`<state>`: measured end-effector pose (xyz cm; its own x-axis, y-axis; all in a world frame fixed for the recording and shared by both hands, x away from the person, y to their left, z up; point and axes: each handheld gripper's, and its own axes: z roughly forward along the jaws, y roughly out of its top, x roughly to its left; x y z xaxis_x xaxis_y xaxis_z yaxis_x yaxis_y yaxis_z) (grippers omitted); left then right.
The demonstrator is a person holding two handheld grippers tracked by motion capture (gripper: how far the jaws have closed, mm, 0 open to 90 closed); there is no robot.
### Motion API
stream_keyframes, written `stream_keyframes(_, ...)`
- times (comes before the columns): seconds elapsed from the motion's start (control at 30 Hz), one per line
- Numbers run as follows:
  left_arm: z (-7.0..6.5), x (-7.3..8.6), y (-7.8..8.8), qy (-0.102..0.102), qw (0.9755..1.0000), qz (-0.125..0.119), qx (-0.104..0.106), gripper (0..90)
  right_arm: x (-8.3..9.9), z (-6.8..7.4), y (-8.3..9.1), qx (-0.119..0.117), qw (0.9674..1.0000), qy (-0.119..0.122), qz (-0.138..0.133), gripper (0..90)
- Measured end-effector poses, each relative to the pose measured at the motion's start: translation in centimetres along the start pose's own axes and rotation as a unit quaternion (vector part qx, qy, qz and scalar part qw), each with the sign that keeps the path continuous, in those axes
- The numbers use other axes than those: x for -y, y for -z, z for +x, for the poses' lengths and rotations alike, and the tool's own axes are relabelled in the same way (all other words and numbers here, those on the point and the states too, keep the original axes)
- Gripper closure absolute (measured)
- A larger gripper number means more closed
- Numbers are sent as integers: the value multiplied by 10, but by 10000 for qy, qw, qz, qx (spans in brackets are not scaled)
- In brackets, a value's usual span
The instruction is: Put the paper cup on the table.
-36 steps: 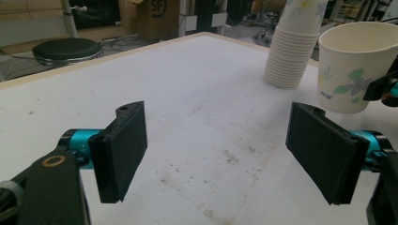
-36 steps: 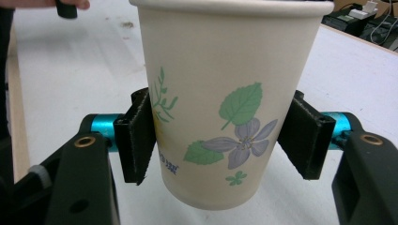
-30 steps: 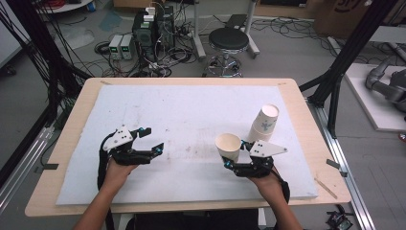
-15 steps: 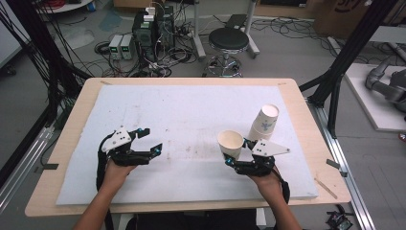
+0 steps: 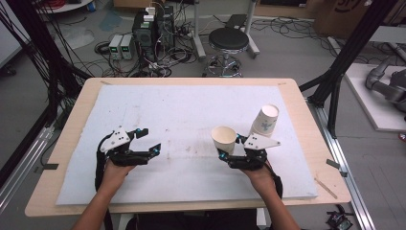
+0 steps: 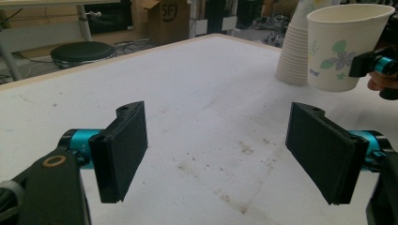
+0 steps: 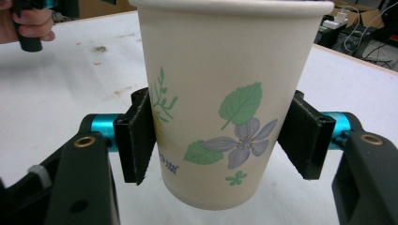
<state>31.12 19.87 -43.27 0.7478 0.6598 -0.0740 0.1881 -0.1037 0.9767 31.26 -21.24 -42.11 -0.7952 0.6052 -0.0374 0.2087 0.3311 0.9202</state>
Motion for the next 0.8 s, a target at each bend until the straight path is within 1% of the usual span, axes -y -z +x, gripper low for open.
stream_keyframes(0.07, 0, 0, 1, 15, 10000, -7, -24, 212, -3, 0, -8, 24, 10000, 38, -26, 346)
stream_keyframes(0.1, 0, 1, 1, 26, 10000, -3, -13, 212, -5, 1, -12, 12, 10000, 16, -21, 346)
stream_keyframes(0.17, 0, 1, 1, 27, 10000, 0, 4, 212, -9, 0, -20, 71, 10000, 19, -45, 347)
stream_keyframes(0.23, 0, 2, 1, 21, 10000, 10, 7, 212, -11, 0, -27, 73, 9999, -53, -66, 348)
stream_keyframes(0.3, 0, 1, 1, 23, 10000, -8, -1, 212, -12, 0, -34, 147, 9998, -76, -56, 348)
stream_keyframes(0.37, 0, 1, 1, 10, 10000, -22, -4, 212, -13, -1, -41, 147, 9998, -147, -44, 348)
stream_keyframes(0.4, 0, 1, 1, 16, 10000, -19, -14, 212, -13, -1, -44, 205, 9997, -142, -21, 348)
stream_keyframes(0.43, 1, 1, 2, 31, 10000, -18, -18, 212, -13, -2, -48, 198, 9996, -178, 25, 348)
stream_keyframes(0.5, 2, 1, 2, 25, 10000, -30, -31, 212, -13, -2, -55, 264, 9995, -168, 23, 348)
stream_keyframes(0.6, 3, 1, 3, 48, 10000, -55, -47, 212, -12, -3, -65, 411, 9987, -246, 163, 348)
stream_keyframes(0.67, 3, 1, 3, 52, 10000, -36, -44, 212, -11, -4, -72, 482, 9979, -340, 285, 348)
stream_keyframes(0.73, 3, 2, 2, 54, 10000, -26, -43, 212, -9, -4, -77, 504, 9971, -408, 408, 348)
stream_keyframes(0.8, 3, 2, 2, 43, 10000, -17, -47, 212, -9, -4, -83, 539, 9960, -404, 594, 349)
